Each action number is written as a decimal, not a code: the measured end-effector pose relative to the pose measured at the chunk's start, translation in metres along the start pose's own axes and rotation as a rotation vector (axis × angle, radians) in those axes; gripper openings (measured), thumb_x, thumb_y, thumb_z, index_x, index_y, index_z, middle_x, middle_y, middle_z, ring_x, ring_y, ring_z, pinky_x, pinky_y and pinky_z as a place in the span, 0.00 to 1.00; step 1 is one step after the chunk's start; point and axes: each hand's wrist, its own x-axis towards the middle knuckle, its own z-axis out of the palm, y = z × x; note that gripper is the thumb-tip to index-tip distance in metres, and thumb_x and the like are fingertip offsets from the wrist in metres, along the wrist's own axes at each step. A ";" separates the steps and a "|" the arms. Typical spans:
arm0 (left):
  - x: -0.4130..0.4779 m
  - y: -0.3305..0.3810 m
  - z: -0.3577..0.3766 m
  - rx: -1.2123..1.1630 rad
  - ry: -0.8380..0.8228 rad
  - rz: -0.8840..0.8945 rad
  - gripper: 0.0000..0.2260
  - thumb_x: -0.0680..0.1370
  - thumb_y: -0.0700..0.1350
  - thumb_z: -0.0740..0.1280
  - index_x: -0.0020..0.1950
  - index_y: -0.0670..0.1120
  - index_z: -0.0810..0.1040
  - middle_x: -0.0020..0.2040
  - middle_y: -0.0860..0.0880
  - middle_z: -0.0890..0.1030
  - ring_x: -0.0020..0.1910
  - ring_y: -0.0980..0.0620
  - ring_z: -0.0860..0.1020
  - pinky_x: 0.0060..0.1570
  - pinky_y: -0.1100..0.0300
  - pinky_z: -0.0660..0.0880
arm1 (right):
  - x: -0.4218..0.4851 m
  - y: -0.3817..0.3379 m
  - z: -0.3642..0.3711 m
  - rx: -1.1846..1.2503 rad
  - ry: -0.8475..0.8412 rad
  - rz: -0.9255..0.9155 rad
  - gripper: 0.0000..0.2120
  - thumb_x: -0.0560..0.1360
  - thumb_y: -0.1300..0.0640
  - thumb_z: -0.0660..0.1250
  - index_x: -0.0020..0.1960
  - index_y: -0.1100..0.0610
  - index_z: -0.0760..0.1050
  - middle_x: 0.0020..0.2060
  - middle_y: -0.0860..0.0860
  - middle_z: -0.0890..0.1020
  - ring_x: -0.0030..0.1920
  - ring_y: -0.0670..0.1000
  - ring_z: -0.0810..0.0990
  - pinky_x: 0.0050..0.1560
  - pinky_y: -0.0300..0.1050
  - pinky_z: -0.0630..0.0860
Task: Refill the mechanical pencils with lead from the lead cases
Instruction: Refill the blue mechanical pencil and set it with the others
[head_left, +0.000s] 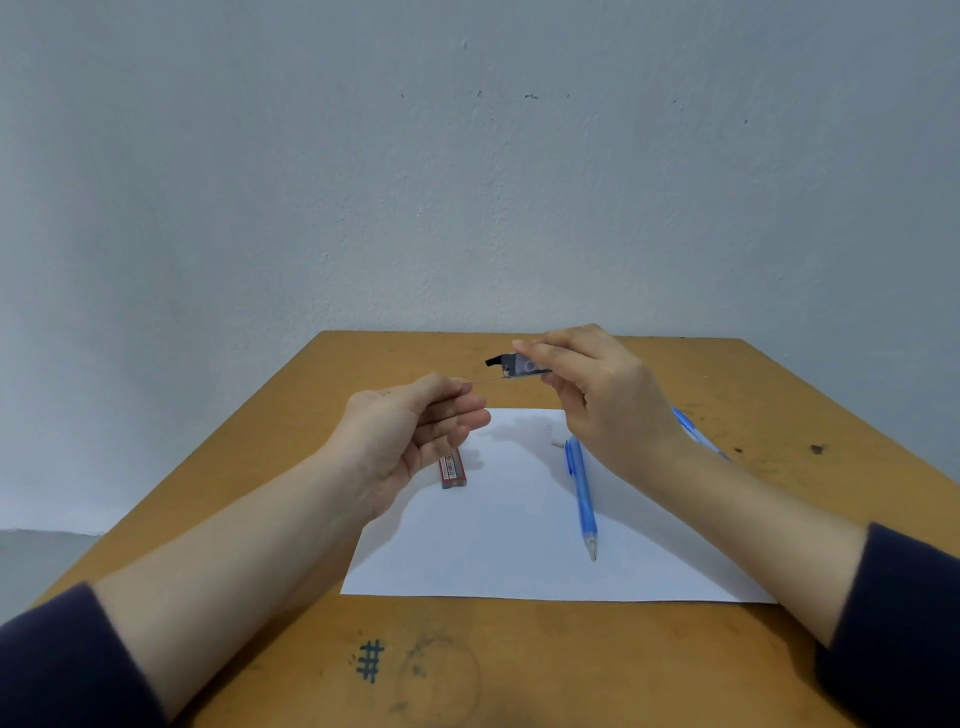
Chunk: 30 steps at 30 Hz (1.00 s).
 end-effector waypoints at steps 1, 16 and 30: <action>0.001 0.000 -0.001 0.000 0.004 0.016 0.04 0.74 0.37 0.69 0.44 0.36 0.81 0.41 0.40 0.85 0.38 0.48 0.84 0.39 0.63 0.80 | 0.000 0.000 0.000 0.001 -0.003 0.025 0.17 0.70 0.69 0.65 0.58 0.62 0.80 0.46 0.55 0.83 0.45 0.55 0.81 0.43 0.46 0.78; 0.006 0.001 -0.006 0.152 0.133 0.316 0.04 0.75 0.38 0.69 0.45 0.38 0.82 0.39 0.43 0.85 0.38 0.50 0.84 0.33 0.66 0.77 | 0.003 -0.005 -0.005 0.220 -0.086 0.443 0.19 0.71 0.71 0.67 0.60 0.57 0.79 0.51 0.51 0.82 0.51 0.50 0.80 0.55 0.43 0.76; 0.013 -0.005 -0.010 0.389 0.065 0.635 0.02 0.74 0.40 0.71 0.44 0.43 0.84 0.36 0.48 0.85 0.37 0.52 0.84 0.37 0.65 0.78 | 0.010 -0.016 -0.009 0.751 -0.066 0.790 0.30 0.72 0.70 0.69 0.55 0.34 0.74 0.47 0.56 0.80 0.49 0.54 0.81 0.54 0.42 0.78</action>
